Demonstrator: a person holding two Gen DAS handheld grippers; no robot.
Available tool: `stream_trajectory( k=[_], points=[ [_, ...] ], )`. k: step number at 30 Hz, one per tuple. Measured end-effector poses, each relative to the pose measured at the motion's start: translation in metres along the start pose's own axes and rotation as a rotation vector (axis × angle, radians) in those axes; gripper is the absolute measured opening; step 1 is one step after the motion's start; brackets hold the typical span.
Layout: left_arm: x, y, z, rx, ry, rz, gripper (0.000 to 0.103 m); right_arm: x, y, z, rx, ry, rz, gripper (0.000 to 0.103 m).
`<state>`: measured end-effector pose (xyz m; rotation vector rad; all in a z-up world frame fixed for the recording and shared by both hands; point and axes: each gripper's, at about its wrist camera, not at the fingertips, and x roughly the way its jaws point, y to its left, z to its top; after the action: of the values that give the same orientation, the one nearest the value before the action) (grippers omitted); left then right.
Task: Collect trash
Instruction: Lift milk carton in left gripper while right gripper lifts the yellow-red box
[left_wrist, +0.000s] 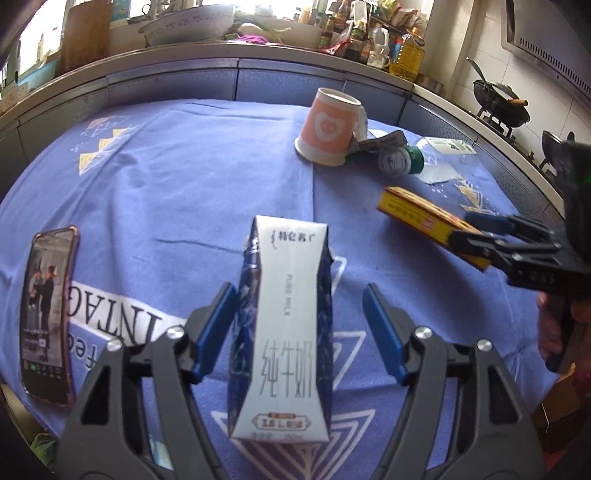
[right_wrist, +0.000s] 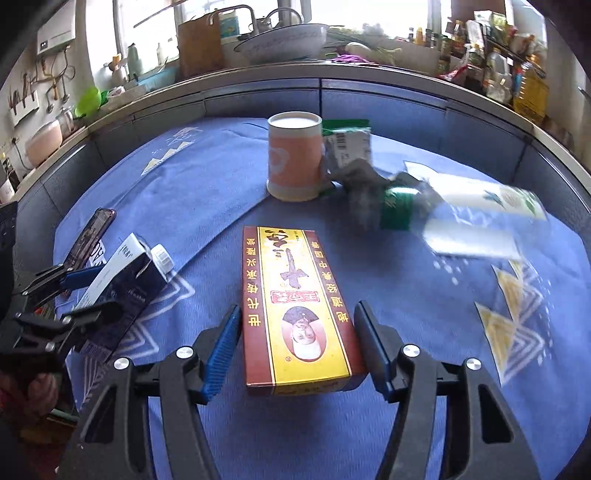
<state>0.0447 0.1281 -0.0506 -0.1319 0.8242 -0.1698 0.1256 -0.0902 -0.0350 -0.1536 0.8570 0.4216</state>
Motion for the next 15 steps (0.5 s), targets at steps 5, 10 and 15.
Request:
stream_trajectory(
  k=[5, 10, 15],
  points=[
    [0.007, -0.004, 0.002, 0.016, 0.028, 0.033, 0.068, -0.028, -0.022, -0.048, 0.114, 0.010, -0.093, 0.062],
    [0.003, -0.011, -0.004, 0.055, 0.039, 0.074, 0.068, -0.036, -0.032, -0.072, 0.157, 0.014, -0.106, 0.065],
    [-0.003, -0.012, -0.007, 0.055, 0.041, 0.114, 0.068, -0.036, -0.033, -0.078, 0.159, -0.010, -0.092, 0.074]
  ],
)
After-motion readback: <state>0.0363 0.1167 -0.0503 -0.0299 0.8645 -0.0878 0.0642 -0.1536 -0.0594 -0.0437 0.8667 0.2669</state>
